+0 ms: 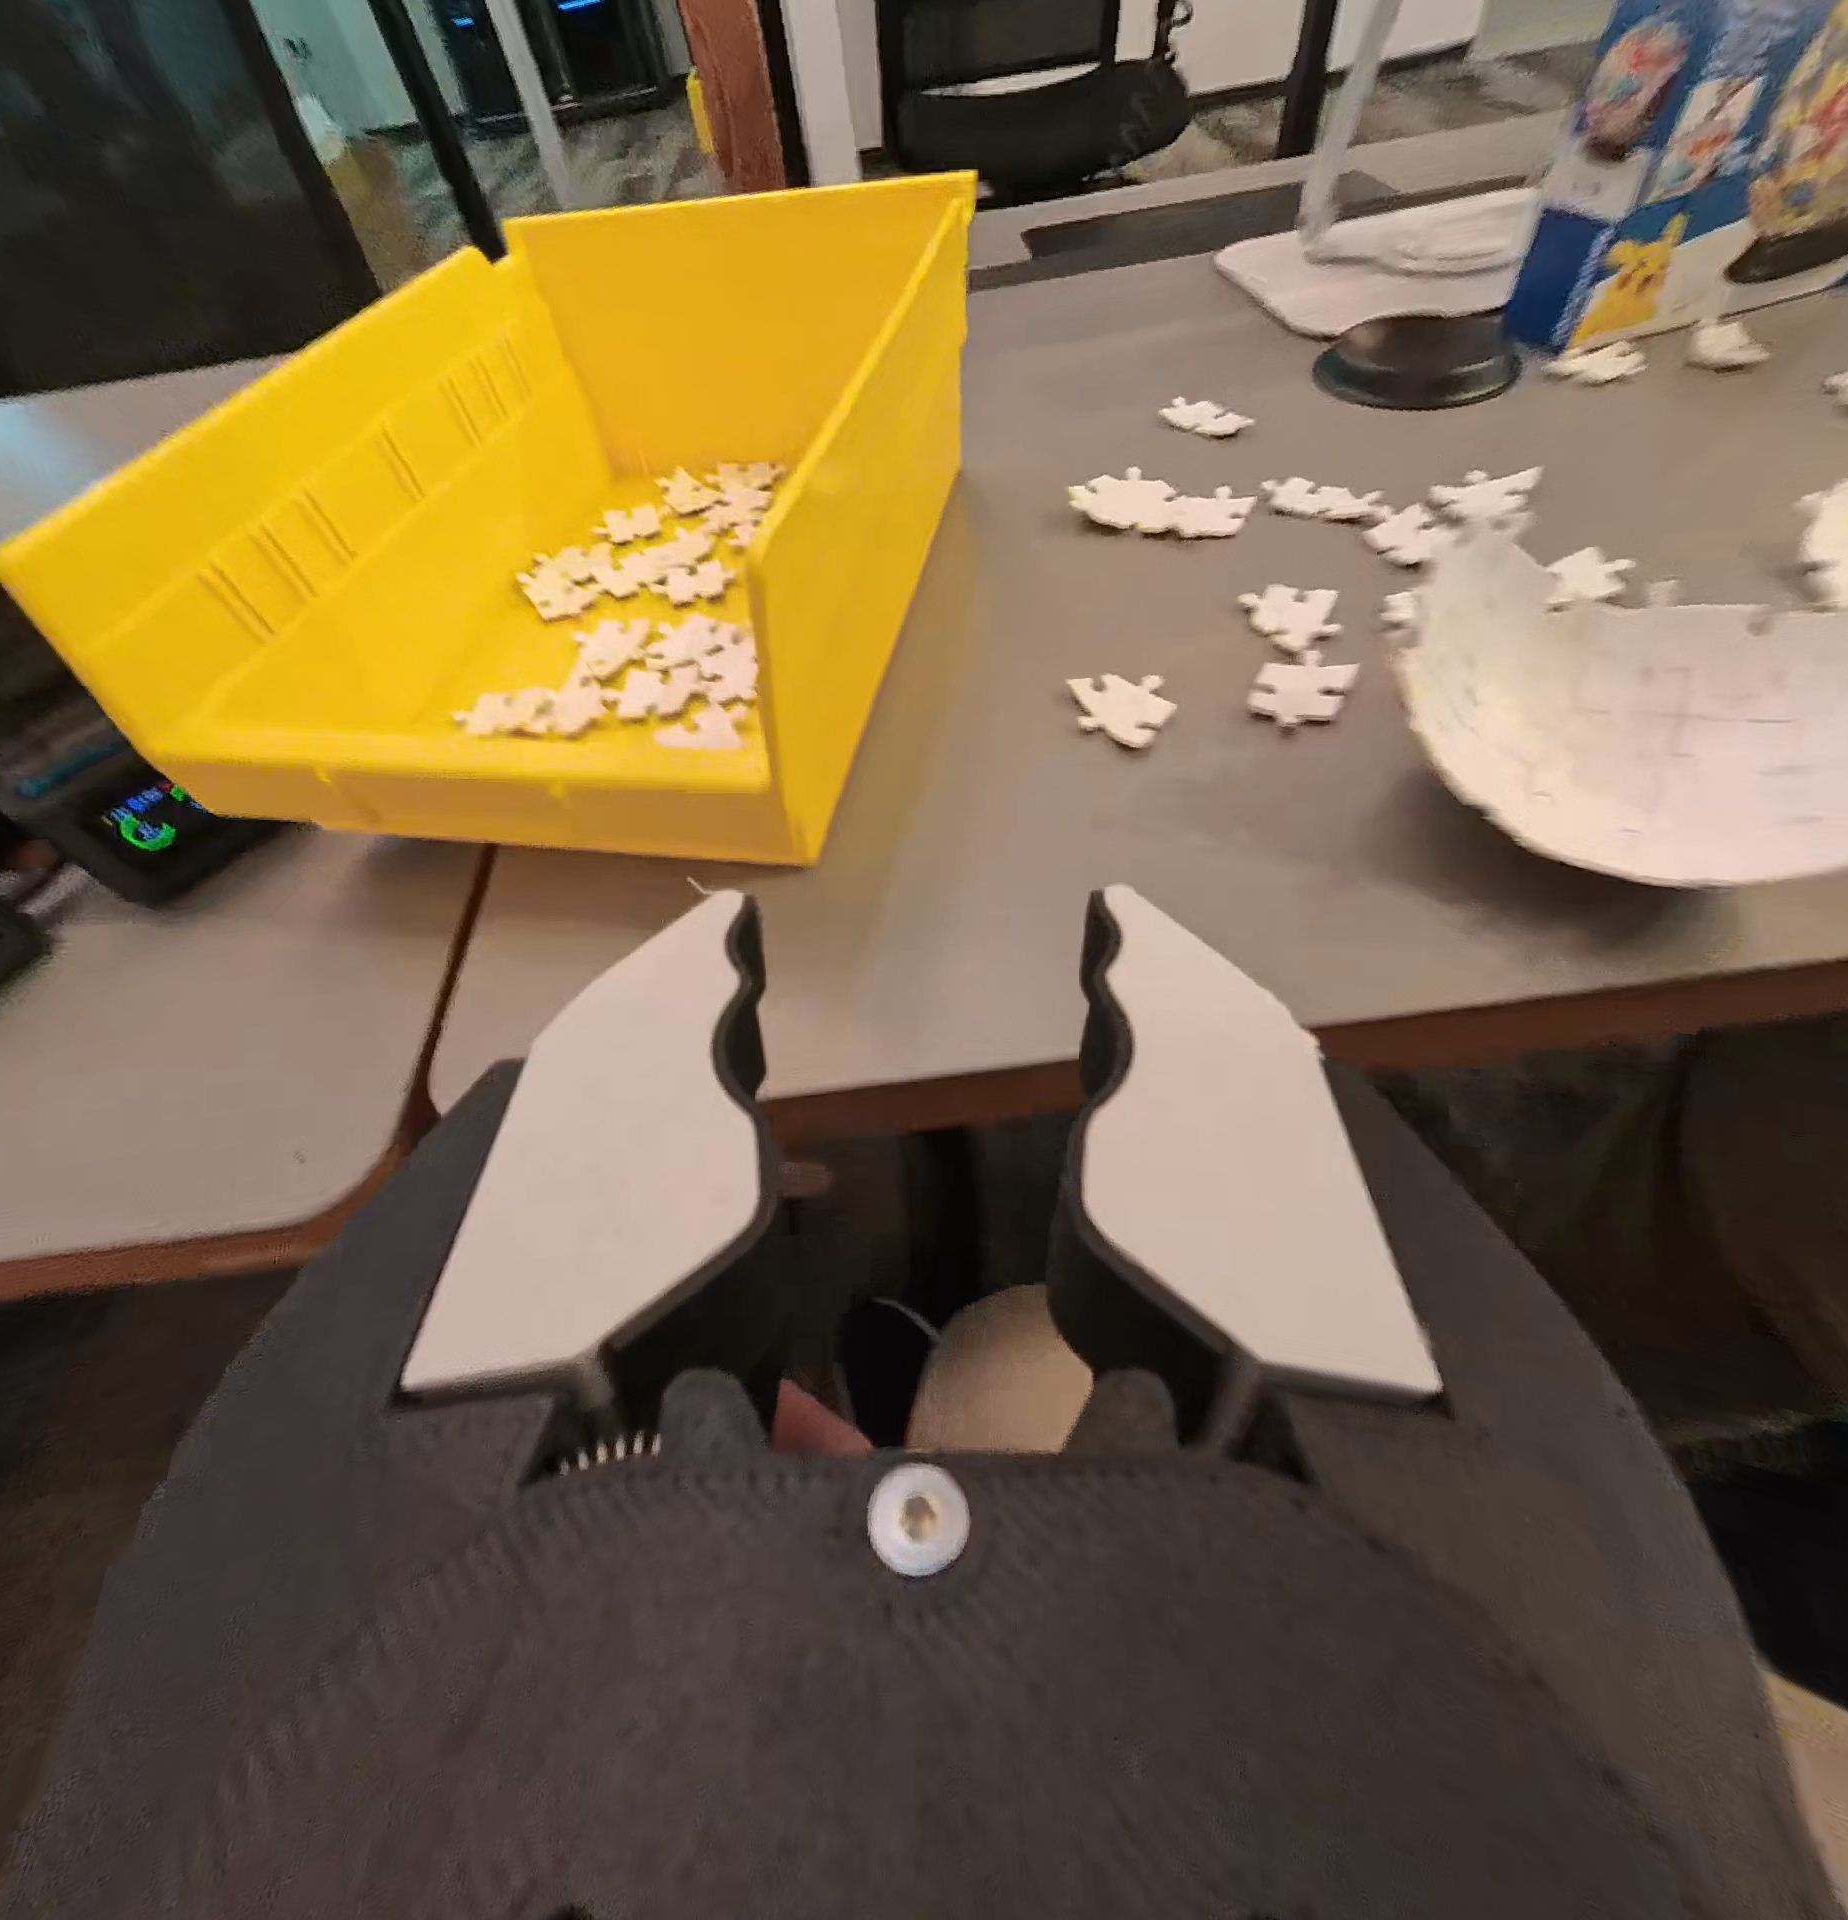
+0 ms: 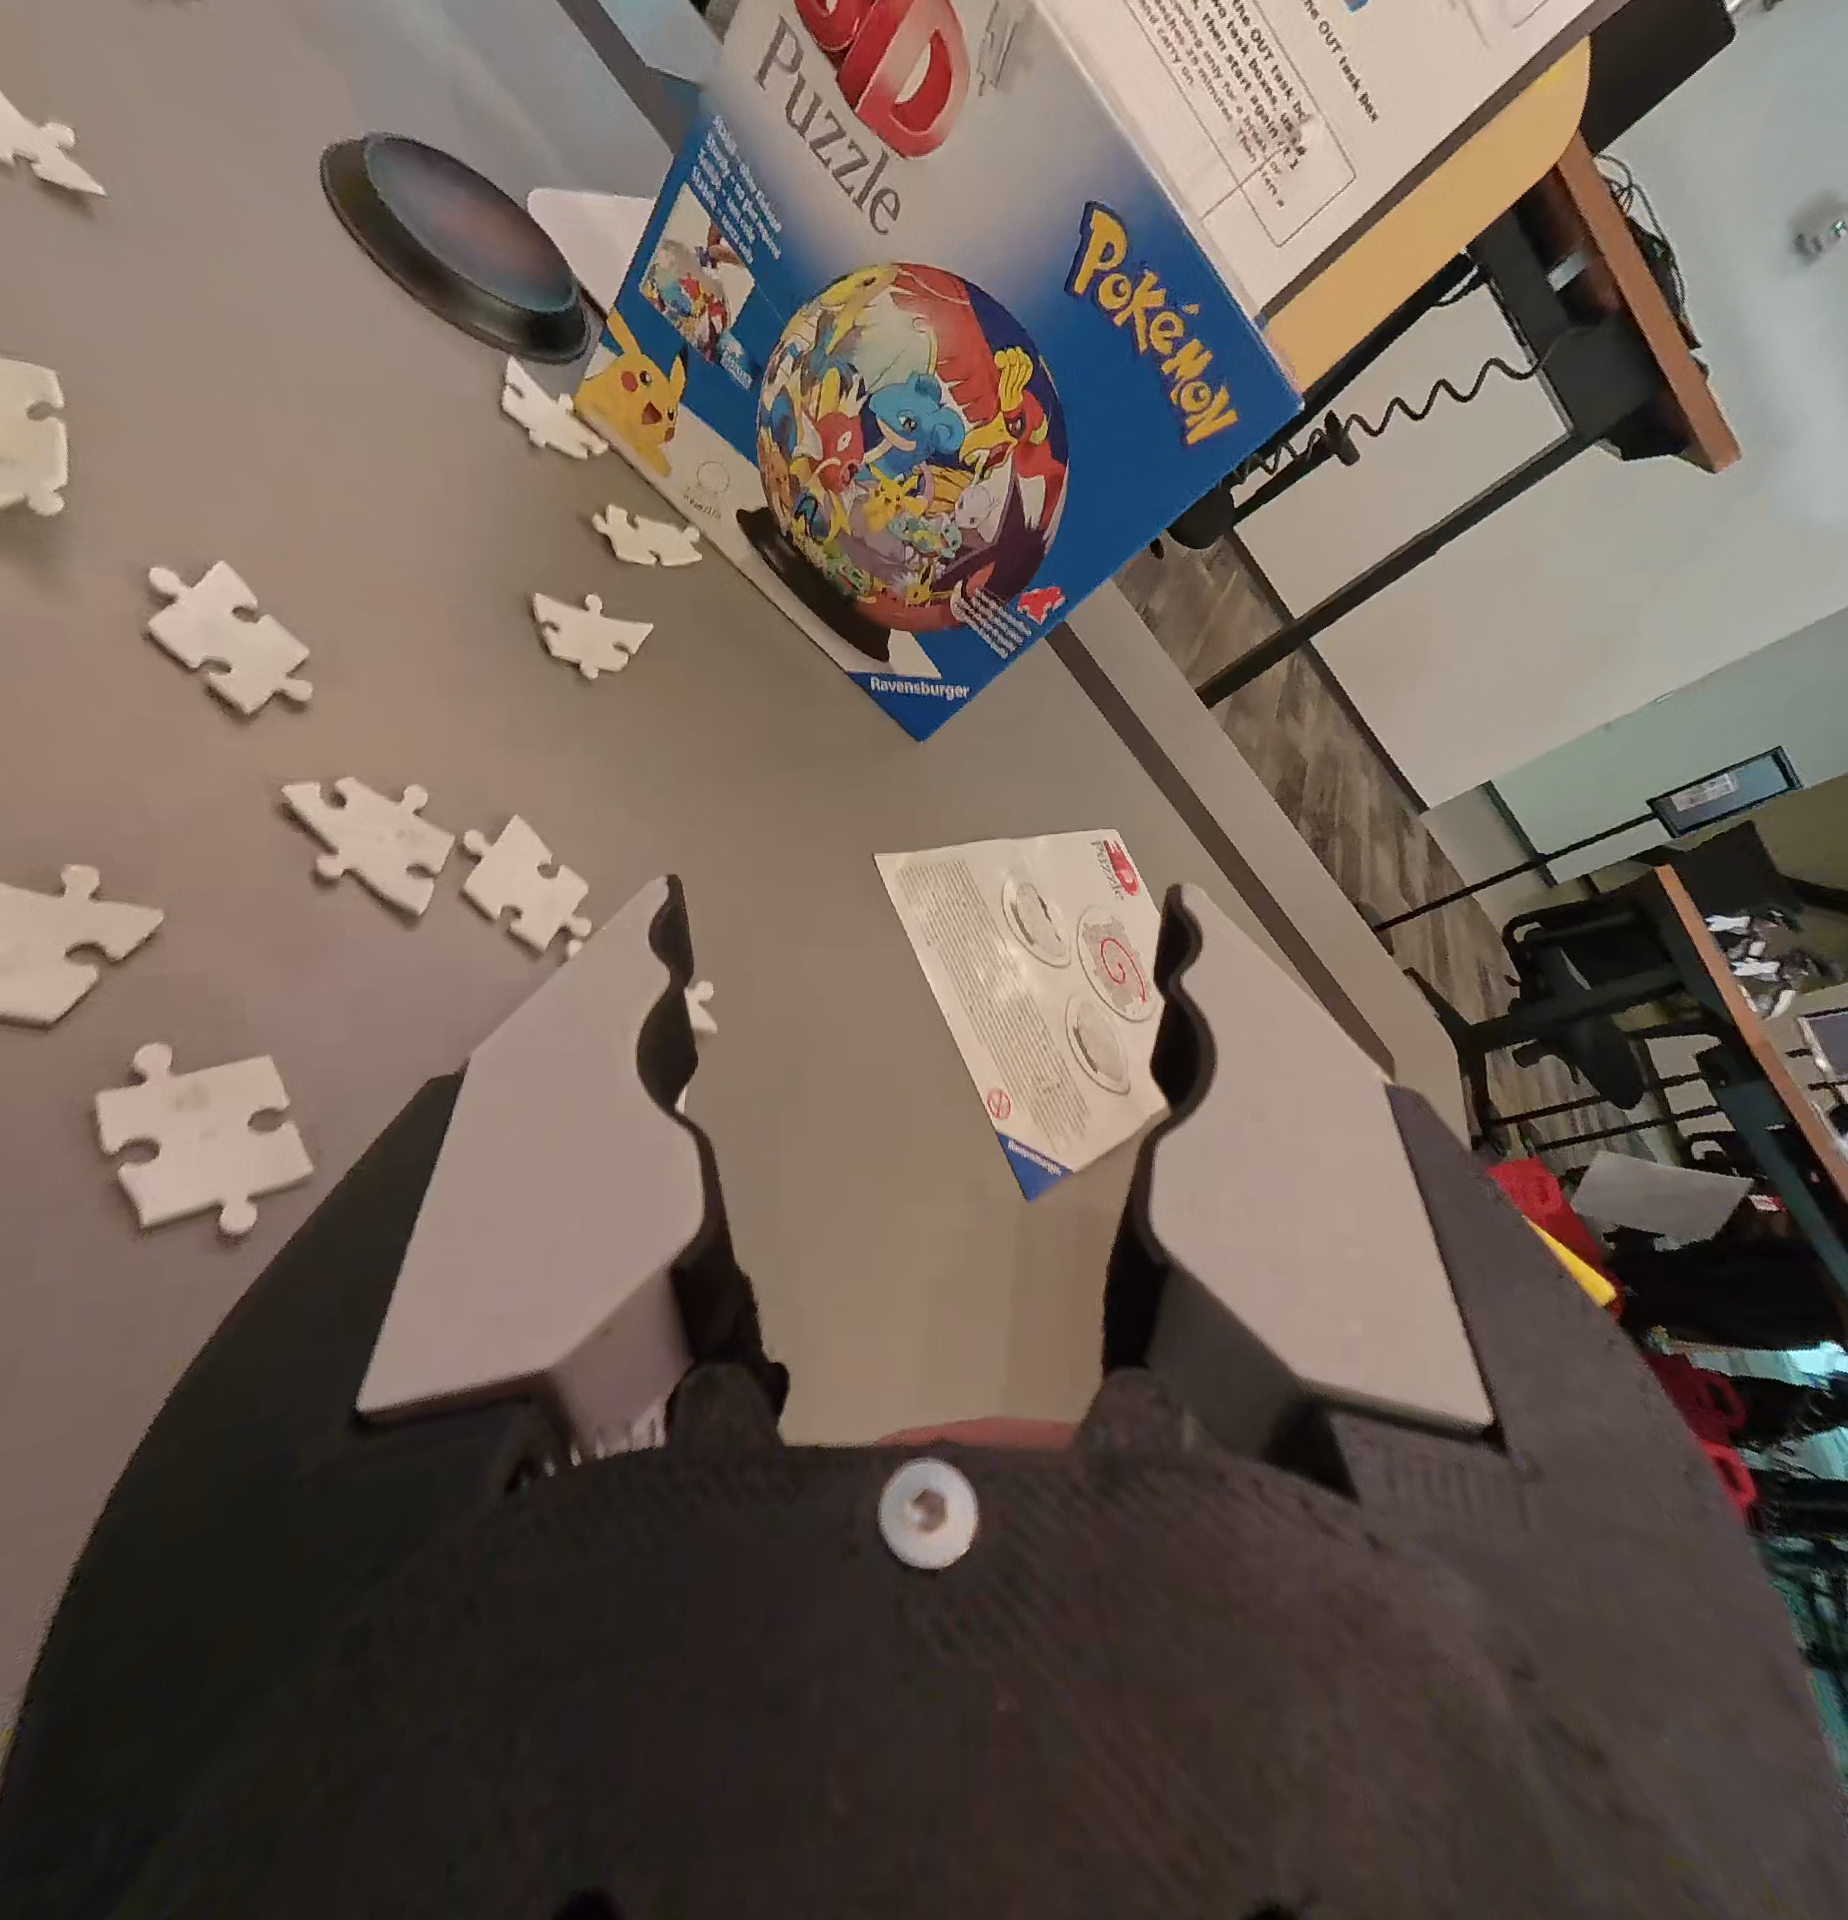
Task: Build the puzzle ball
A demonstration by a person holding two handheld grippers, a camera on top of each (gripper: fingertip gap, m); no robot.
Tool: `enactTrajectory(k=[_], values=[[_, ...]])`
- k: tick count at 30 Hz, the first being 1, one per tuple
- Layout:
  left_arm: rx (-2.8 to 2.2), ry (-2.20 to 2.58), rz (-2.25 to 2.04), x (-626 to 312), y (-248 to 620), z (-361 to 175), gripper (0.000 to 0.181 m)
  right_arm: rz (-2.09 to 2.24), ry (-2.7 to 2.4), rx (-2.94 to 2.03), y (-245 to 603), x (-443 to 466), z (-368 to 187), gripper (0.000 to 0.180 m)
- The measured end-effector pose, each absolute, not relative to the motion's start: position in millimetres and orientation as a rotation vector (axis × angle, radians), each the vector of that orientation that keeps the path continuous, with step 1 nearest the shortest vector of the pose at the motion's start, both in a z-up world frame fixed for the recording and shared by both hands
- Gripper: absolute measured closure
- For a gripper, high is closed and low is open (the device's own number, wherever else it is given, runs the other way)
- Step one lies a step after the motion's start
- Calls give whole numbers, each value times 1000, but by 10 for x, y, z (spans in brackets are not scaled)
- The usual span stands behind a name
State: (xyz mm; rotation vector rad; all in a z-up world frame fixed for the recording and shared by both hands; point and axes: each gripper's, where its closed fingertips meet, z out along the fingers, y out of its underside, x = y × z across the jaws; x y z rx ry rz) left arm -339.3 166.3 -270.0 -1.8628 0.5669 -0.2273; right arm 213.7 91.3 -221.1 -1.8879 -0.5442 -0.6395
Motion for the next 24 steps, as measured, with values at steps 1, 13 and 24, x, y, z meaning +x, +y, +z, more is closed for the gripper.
enactTrajectory(k=[1, 13, 24], values=[[-1867, 580, -177, -3389, 1799, -2720, 121, -618, -536, -1883, 967, 2133, -2203, 91], [-1954, 816, 217, -3164, 2954, -2872, 154, -558, -492, -1837, 1194, 2105, -2036, 102], [-1977, 819, 16, -2608, 3440, -2647, 175, -509, -404, -1907, 1223, 2274, -2211, 103]])
